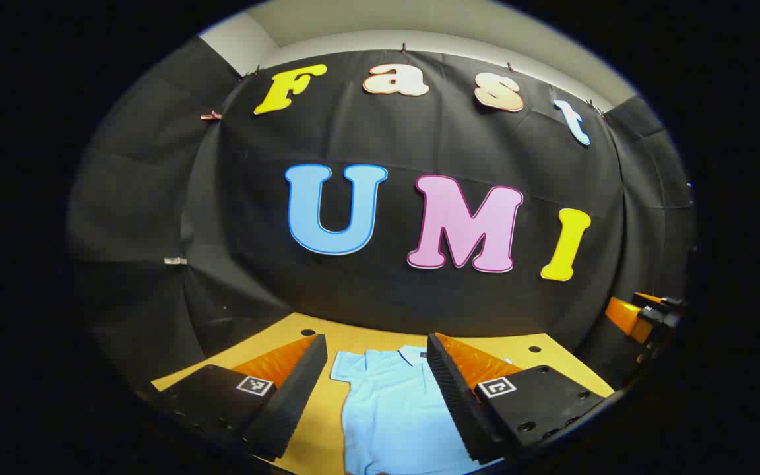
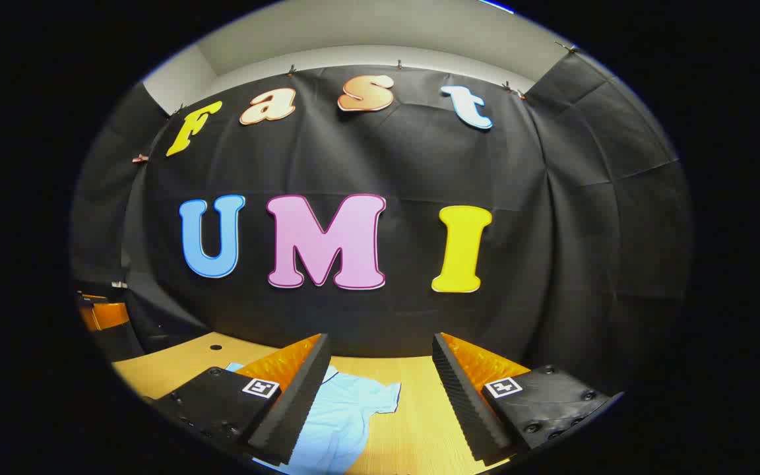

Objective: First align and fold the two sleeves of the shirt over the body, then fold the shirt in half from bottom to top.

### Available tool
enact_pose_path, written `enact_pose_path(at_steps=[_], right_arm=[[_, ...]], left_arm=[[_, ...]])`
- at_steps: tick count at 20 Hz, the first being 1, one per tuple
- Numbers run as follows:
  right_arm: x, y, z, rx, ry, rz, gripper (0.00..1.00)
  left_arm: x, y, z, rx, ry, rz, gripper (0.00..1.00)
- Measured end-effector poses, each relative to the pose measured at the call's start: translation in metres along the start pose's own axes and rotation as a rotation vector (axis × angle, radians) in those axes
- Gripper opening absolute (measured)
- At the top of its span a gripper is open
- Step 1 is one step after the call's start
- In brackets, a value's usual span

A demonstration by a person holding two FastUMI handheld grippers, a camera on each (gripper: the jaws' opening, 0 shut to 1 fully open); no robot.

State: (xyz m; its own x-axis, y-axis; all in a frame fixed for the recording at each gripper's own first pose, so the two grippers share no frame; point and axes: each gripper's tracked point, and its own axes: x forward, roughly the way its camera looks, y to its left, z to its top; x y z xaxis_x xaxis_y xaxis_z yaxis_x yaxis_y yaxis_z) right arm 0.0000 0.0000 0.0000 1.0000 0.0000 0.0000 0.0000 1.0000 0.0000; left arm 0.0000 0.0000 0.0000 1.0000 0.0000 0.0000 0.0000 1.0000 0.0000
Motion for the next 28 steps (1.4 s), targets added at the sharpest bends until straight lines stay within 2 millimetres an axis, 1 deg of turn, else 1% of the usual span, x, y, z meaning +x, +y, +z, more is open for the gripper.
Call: enact_pose_path(at_steps=[1,3,5,7,8,9,12,14,16,19,21,23,25,28], right_arm=[[0.003,0.003,-0.004,0.009,0.014,0.006,0.96],[0.007,0.003,0.001,0.036,0.009,-0.013,0.97],[0.004,0.01,-0.003,0.066,0.024,-0.006,0.96],[0.001,0.012,-0.007,0.067,0.04,-0.015,0.96],[-0.001,0.013,-0.01,0.059,0.048,-0.014,0.96],[-0.003,0.014,-0.011,0.05,0.056,-0.014,0.96],[-0.007,0.014,-0.011,0.033,0.058,-0.017,0.96],[-0.006,0.016,-0.011,0.029,0.062,-0.014,0.96],[-0.003,0.017,-0.012,0.024,0.064,-0.011,0.96],[0.001,0.015,-0.015,0.024,0.07,-0.014,0.96],[0.006,0.013,-0.019,0.022,0.08,-0.017,0.96],[0.013,0.008,-0.027,0.021,0.101,-0.024,0.96],[0.026,0.005,-0.034,0.013,0.119,-0.023,0.96],[0.054,0.005,-0.047,0.003,0.15,0.004,0.96]], left_arm=[[0.003,-0.003,-0.004,0.007,0.017,-0.008,0.97],[0.008,-0.01,0.005,0.017,-0.007,-0.043,0.97],[0.009,-0.016,0.015,0.016,-0.033,-0.084,0.97],[0.009,-0.023,0.015,0.028,-0.036,-0.124,0.96],[0.006,-0.031,0.014,0.022,-0.034,-0.162,0.97],[0.004,-0.036,0.017,0.01,-0.044,-0.188,0.97],[0.003,-0.034,0.022,0.015,-0.073,-0.2,0.97],[0.001,-0.033,0.022,0.04,-0.084,-0.193,0.97],[0.002,-0.027,0.024,0.065,-0.093,-0.164,0.97],[0.001,-0.029,0.025,0.075,-0.094,-0.163,0.97],[0.003,-0.028,0.025,0.078,-0.09,-0.162,0.97],[0.006,-0.027,0.024,0.073,-0.083,-0.162,0.97],[0.011,-0.025,0.021,0.072,-0.071,-0.158,0.97],[0.023,-0.023,0.014,0.059,-0.045,-0.138,0.97]])
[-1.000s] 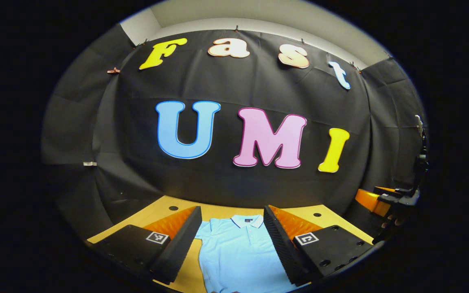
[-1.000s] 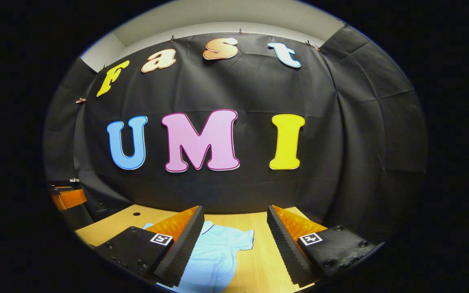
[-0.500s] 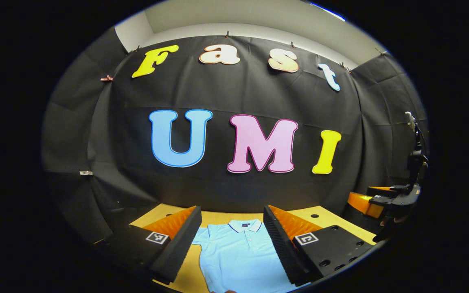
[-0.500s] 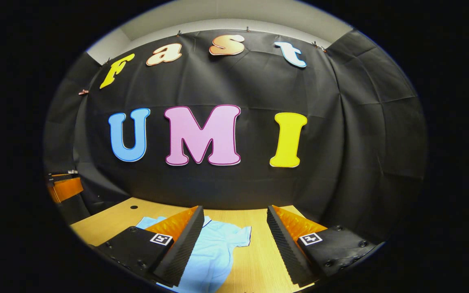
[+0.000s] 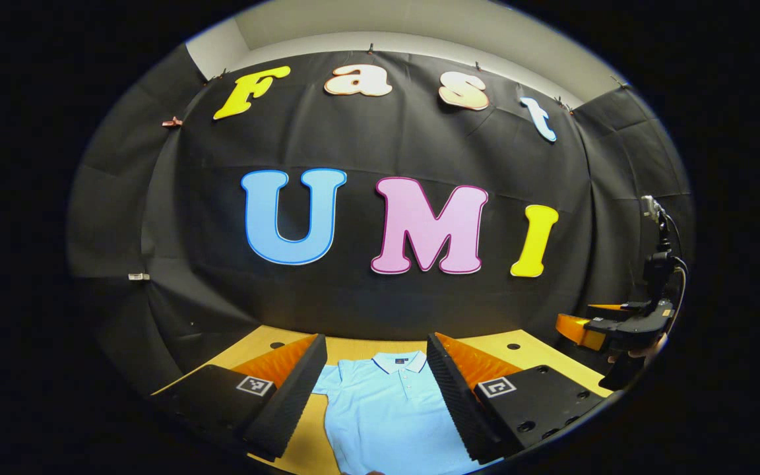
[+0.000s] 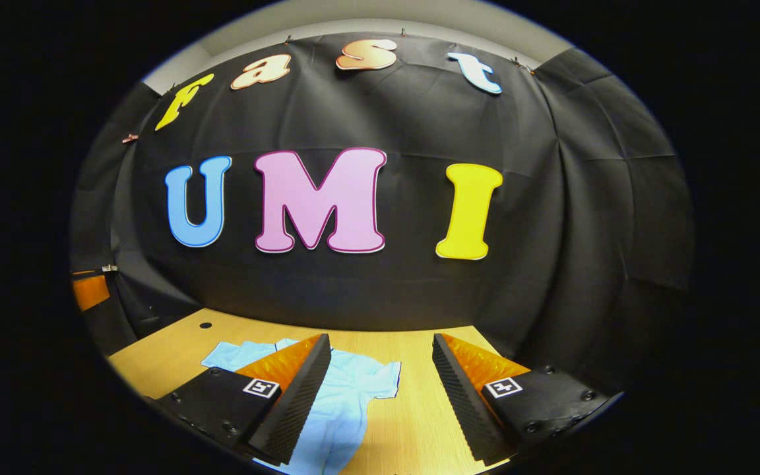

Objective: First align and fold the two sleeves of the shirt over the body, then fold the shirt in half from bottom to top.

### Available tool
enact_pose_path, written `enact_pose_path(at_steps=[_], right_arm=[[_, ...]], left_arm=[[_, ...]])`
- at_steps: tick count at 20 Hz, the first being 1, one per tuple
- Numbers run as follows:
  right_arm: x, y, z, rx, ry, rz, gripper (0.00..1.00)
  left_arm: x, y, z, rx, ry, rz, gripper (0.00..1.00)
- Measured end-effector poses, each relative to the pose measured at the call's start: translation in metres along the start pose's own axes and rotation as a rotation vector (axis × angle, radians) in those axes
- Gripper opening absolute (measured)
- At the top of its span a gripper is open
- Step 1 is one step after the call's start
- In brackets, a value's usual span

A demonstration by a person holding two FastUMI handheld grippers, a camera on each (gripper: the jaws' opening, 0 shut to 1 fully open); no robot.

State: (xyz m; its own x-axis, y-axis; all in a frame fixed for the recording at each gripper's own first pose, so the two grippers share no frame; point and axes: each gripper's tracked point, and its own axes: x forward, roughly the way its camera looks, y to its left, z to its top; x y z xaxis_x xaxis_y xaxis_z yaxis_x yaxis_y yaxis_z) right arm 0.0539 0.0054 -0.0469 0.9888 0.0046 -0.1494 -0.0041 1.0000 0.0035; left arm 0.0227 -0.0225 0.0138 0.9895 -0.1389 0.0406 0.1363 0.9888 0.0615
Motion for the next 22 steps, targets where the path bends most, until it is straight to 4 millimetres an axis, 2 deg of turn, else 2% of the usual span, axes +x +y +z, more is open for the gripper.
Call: enact_pose_path(at_steps=[2,5,10,13,17,22], right_arm=[[0.024,0.006,-0.012,0.019,0.036,0.043,0.96],[0.065,-0.003,-0.038,0.002,0.104,0.048,0.97],[0.134,-0.018,-0.097,-0.013,0.25,0.05,0.97],[0.171,-0.019,-0.144,-0.004,0.361,0.067,0.97],[0.208,-0.026,-0.196,0.004,0.482,0.055,0.97],[0.235,-0.038,-0.247,0.057,0.607,0.02,0.97]], left_arm=[[0.008,0.005,-0.007,-0.024,0.022,0.028,0.97],[0.018,0.01,-0.015,-0.034,0.047,0.076,0.97],[0.029,0.02,-0.026,-0.024,0.084,0.149,0.97],[0.04,0.024,-0.039,-0.02,0.117,0.18,0.97],[0.051,0.026,-0.05,-0.033,0.147,0.214,0.97],[0.069,0.026,-0.059,-0.032,0.176,0.228,0.97]])
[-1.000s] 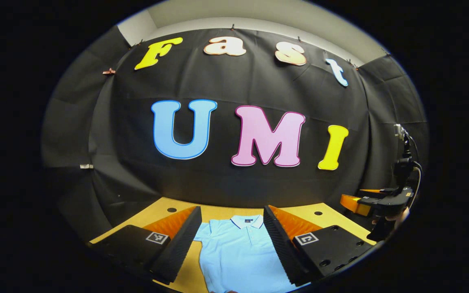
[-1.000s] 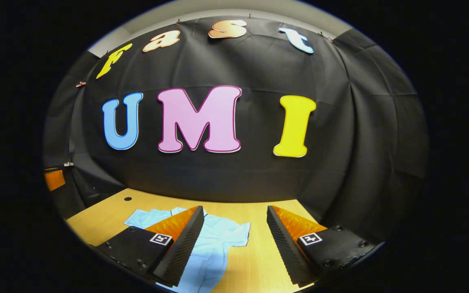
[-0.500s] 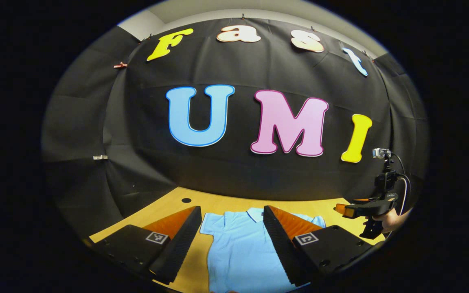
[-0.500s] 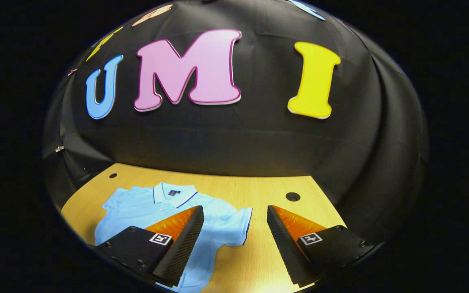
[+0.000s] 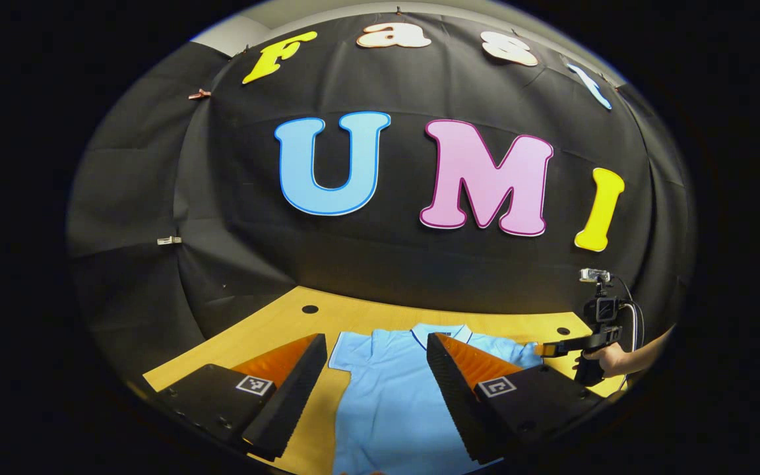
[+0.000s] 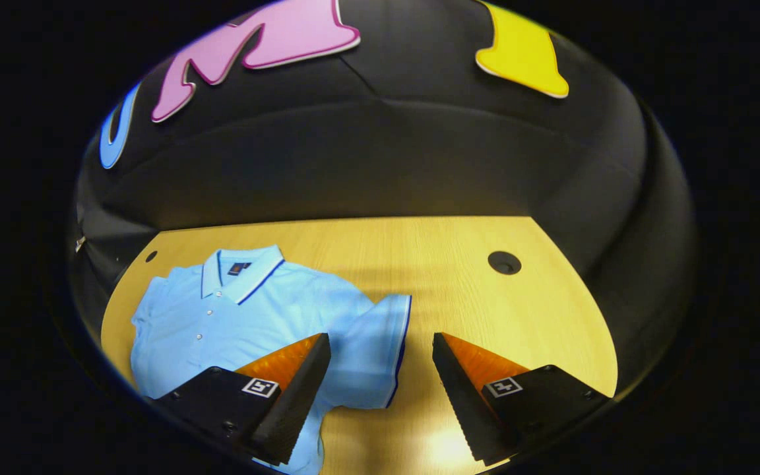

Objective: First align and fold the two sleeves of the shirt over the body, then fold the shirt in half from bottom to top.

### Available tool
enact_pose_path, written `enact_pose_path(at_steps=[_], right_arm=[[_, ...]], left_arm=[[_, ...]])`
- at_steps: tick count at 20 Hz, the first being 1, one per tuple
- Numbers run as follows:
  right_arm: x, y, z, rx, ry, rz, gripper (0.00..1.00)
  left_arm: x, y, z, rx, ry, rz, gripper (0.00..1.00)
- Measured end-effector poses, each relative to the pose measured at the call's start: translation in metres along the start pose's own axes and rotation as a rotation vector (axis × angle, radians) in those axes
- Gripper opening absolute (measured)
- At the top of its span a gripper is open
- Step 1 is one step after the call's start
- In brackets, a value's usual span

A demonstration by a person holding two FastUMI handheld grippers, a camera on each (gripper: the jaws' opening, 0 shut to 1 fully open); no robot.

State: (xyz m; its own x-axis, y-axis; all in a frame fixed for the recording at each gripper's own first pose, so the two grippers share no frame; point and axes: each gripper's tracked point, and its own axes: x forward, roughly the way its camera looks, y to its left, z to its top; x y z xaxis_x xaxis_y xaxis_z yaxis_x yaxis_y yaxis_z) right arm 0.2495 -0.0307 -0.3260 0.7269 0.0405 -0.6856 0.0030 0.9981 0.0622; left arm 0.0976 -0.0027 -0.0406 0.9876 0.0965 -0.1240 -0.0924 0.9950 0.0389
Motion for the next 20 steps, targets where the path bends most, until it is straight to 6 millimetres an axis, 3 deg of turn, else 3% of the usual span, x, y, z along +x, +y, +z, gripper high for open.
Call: enact_pose_path(at_steps=[6,10,11,12,15,17,20], right_arm=[[0.032,-0.014,-0.022,0.023,0.075,-0.036,0.96],[0.037,-0.005,-0.028,-0.026,0.082,-0.024,0.89],[0.037,-0.001,-0.025,-0.034,0.076,-0.017,0.69],[0.037,0.004,-0.027,-0.038,0.086,-0.008,0.62],[0.039,0.011,-0.025,-0.042,0.081,-0.006,0.18],[0.039,0.014,-0.025,-0.047,0.079,-0.016,0.1],[0.037,0.017,-0.024,-0.056,0.087,0.001,0.06]], left_arm=[[0.017,-0.011,-0.001,-0.004,0.01,-0.006,0.97],[0.023,-0.012,-0.005,-0.005,0.019,-0.003,0.97],[0.023,-0.012,-0.004,-0.007,0.023,-0.002,0.97],[0.023,-0.011,-0.004,-0.009,0.024,-0.002,0.97],[0.023,-0.011,-0.008,-0.014,0.034,-0.005,0.97],[0.022,-0.008,-0.012,-0.019,0.042,-0.001,0.97],[0.021,-0.002,-0.016,-0.038,0.049,0.008,0.97]])
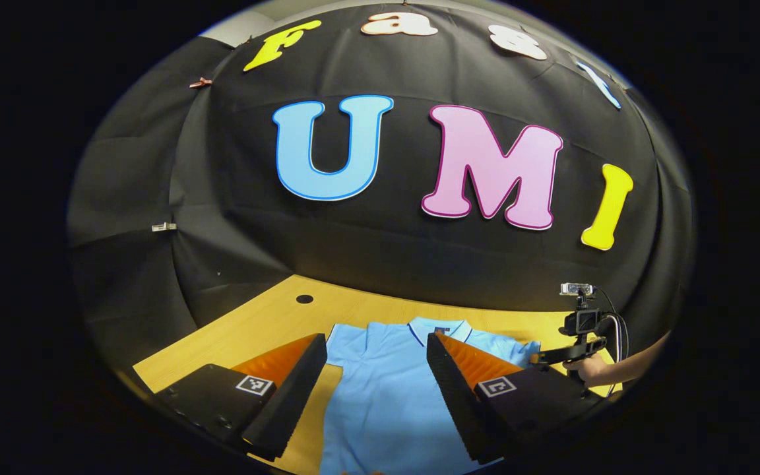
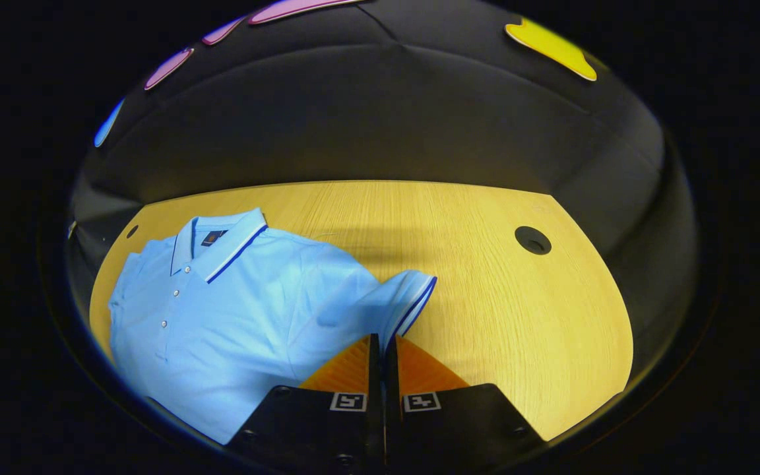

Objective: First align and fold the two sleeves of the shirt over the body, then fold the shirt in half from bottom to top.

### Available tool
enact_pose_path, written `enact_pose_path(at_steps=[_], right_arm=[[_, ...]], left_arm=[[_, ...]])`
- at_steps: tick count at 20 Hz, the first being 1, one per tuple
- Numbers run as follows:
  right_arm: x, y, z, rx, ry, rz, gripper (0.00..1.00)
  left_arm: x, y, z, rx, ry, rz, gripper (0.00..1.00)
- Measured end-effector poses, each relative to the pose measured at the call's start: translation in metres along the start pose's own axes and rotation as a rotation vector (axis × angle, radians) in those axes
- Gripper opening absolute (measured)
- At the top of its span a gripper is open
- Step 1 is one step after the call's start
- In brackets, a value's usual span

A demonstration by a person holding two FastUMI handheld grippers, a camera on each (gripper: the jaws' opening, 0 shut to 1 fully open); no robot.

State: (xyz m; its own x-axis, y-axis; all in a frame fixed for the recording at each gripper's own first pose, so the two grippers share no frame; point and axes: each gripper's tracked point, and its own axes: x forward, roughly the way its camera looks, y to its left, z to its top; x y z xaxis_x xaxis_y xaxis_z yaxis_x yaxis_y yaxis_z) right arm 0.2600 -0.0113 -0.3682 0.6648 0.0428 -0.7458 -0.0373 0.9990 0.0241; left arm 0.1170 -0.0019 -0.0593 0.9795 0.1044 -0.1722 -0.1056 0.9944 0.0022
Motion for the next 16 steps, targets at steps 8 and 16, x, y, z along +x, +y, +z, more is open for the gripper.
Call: enact_pose_path(at_steps=[8,16], right_arm=[[-0.027,0.04,0.05,-0.119,-0.098,0.062,0.05],[-0.038,0.143,0.058,-0.187,-0.095,0.18,0.05]], left_arm=[[0.001,0.016,-0.004,-0.014,0.006,0.021,0.97],[-0.006,0.036,-0.01,-0.024,0.01,0.044,0.97]])
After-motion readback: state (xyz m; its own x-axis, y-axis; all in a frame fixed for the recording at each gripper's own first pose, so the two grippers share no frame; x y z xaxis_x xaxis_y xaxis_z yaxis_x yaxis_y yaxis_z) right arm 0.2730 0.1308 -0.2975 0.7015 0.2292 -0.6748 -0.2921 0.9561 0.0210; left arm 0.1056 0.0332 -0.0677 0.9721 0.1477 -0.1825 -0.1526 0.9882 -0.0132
